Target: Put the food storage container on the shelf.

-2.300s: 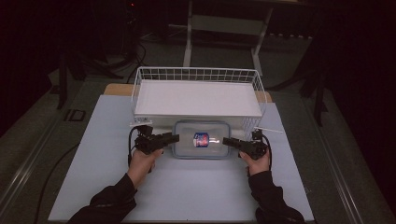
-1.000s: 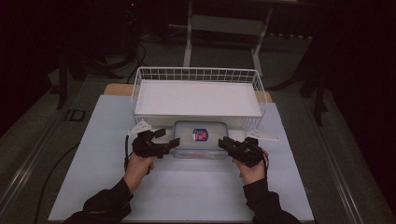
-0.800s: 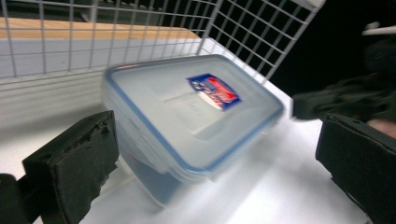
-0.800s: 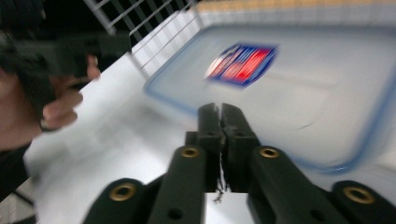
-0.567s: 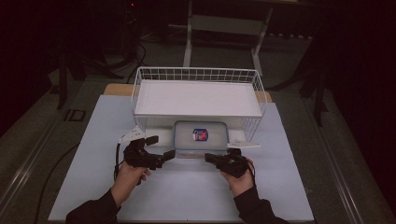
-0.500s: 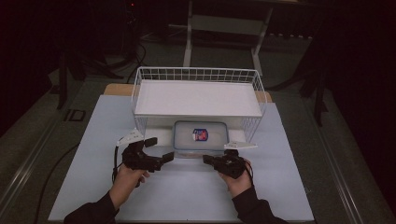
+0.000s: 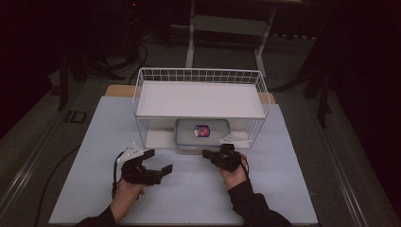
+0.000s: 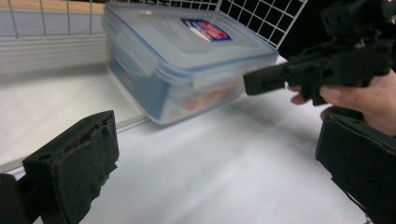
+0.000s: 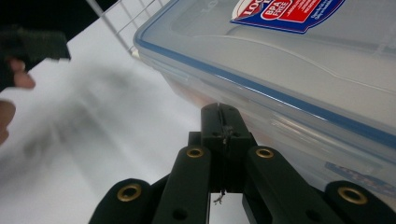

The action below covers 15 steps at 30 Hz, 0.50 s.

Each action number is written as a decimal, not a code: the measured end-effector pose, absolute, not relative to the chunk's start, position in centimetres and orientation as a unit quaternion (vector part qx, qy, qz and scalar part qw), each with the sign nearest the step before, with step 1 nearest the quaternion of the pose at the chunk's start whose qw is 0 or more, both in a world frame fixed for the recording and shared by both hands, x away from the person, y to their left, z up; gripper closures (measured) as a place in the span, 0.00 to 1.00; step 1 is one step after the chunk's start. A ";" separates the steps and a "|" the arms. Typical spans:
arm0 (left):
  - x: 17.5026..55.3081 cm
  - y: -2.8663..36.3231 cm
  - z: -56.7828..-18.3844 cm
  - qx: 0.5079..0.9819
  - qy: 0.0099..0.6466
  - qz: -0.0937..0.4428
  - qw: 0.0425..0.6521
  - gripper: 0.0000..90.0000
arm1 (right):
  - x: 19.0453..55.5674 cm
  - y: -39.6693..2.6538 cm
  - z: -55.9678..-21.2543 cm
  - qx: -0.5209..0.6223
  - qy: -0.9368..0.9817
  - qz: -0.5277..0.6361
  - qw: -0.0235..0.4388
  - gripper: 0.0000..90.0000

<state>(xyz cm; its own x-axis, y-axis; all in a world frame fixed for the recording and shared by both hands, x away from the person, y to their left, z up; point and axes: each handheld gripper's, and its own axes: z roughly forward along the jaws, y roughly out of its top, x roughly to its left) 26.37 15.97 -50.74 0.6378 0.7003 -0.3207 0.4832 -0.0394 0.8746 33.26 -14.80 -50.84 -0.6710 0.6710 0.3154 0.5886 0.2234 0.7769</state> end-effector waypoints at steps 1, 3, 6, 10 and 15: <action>26.4 15.9 -50.8 0.715 0.414 0.095 0.556 0.00 | 33.5 -14.7 -50.9 0.406 0.778 0.477 0.041 1.00; 26.4 16.0 -50.9 0.714 0.416 0.093 0.555 0.00 | 34.1 -14.5 -51.0 0.405 0.779 0.476 0.043 1.00; 26.3 16.1 -50.8 0.712 0.416 0.098 0.557 0.00 | 34.7 -14.1 -51.3 0.409 0.781 0.470 0.049 1.00; 26.2 16.2 -50.6 0.708 0.414 0.103 0.562 0.00 | 35.3 -14.1 -51.5 0.417 0.777 0.468 0.055 1.00; 26.2 16.1 -50.7 0.714 0.411 0.094 0.558 0.00 | 36.0 -13.9 -51.4 0.419 0.775 0.469 0.062 1.00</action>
<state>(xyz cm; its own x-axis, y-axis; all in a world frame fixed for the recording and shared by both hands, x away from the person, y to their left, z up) 26.17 16.09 -50.68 0.6444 0.6927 -0.3241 0.4817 -0.0384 0.8755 35.95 -13.90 -51.43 -0.6413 0.7075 0.2968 0.5910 0.2088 0.7792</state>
